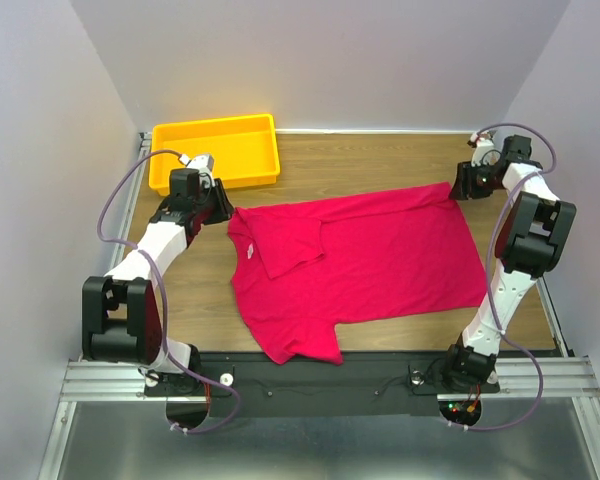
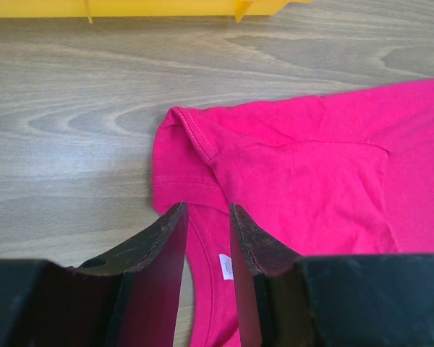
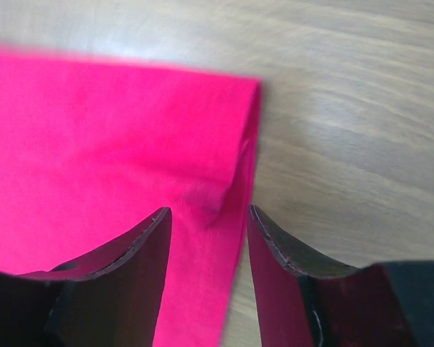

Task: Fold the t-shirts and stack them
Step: Fold the tshirt

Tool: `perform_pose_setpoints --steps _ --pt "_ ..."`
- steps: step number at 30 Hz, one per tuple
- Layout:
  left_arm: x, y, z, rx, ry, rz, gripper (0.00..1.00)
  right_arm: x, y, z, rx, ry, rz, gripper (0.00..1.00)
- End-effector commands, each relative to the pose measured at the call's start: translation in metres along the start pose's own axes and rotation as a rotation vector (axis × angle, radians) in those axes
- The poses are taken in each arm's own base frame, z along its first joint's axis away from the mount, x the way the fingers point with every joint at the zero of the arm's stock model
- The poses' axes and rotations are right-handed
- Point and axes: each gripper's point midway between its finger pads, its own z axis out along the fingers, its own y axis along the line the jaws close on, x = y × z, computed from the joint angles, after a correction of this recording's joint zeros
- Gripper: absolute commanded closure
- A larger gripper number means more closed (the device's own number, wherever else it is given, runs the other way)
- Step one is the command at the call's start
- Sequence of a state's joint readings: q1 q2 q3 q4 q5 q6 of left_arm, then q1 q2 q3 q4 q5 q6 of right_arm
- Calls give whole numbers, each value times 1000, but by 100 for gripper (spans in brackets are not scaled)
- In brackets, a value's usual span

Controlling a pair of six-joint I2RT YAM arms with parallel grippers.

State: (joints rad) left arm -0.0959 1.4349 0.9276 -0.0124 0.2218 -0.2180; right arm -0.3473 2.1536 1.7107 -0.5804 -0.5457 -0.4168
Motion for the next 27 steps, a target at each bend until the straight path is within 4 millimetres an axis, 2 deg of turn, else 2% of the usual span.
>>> perform_pose_setpoints --steps 1,3,4,7,11,13,22,27 --pt "-20 -8 -14 32 -74 21 59 -21 18 -32 -70 -29 -354 48" --pt "-20 -8 -16 33 -77 22 59 -14 26 -35 -102 -2 -452 48" --pt "-20 -8 -16 33 -77 23 59 -10 31 -37 -126 11 -573 48" --pt "-18 -7 -17 31 -76 23 59 -10 32 -34 -136 20 -746 48" --pt "-17 -8 -20 35 -80 25 59 -13 29 -28 -155 29 -905 47" --pt "-16 -8 -20 34 -80 24 59 -8 33 -25 -202 53 -973 47" --pt "-13 -8 -19 39 -71 25 59 -11 27 -1 -229 91 -1014 47" --pt "-12 -8 -19 40 -68 27 59 1 27 6 -258 134 -1035 47"
